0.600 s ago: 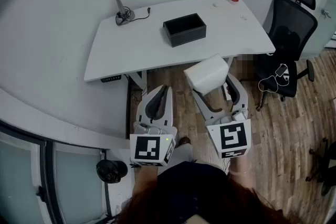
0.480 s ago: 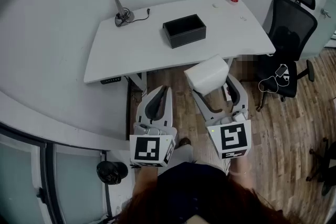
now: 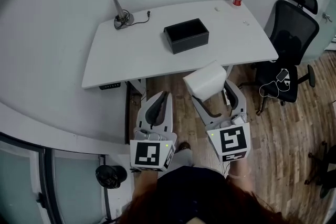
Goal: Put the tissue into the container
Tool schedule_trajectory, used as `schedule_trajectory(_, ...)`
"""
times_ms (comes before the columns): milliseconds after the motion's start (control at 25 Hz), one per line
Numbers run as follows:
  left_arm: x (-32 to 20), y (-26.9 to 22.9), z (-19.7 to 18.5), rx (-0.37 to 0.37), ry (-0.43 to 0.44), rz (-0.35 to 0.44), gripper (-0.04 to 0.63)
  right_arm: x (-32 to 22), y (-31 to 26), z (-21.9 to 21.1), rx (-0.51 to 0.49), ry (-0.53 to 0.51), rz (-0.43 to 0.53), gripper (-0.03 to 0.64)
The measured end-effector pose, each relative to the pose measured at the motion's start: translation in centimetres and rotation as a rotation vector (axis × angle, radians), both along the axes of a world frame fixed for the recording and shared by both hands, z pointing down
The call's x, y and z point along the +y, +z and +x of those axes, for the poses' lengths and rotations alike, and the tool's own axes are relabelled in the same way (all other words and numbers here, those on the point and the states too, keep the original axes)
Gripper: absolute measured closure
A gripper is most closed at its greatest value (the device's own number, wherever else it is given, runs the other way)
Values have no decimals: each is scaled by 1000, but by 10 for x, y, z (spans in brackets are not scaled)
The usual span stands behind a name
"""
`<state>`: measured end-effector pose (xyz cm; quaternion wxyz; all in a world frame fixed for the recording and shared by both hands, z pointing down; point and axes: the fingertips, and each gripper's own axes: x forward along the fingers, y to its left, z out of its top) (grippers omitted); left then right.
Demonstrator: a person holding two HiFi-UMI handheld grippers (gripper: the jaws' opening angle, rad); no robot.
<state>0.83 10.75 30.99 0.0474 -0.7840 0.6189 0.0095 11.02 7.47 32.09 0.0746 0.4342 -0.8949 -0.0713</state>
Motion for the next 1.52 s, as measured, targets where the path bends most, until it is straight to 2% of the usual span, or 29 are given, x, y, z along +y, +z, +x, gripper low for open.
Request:
schedule_trajectory(280, -22, 2, -18, 5, 0, 16, 557, -22, 3, -14, 12, 0, -15, 225)
schedule_trajectory(440, -33, -4, -22, 50, 7, -1, 555, -32, 3, -22, 24, 4, -14, 225)
schedule_trajectory(760, -53, -2, -36, 46, 41, 20, 557, -51, 1, -38, 43, 19, -13, 225)
schedule_trajectory(880, -57, -8, -42, 69, 48, 6, 555, -56, -3, -46, 51, 28, -7, 225)
schedule_trajectory(1080, -63, -10, -60, 39, 61, 33, 557, -62, -9, -53, 44, 59, -1, 225)
schedule_trajectory(1520, -67, -11, -65, 49, 92, 31, 555, -65, -14, -60, 50, 85, 2, 226)
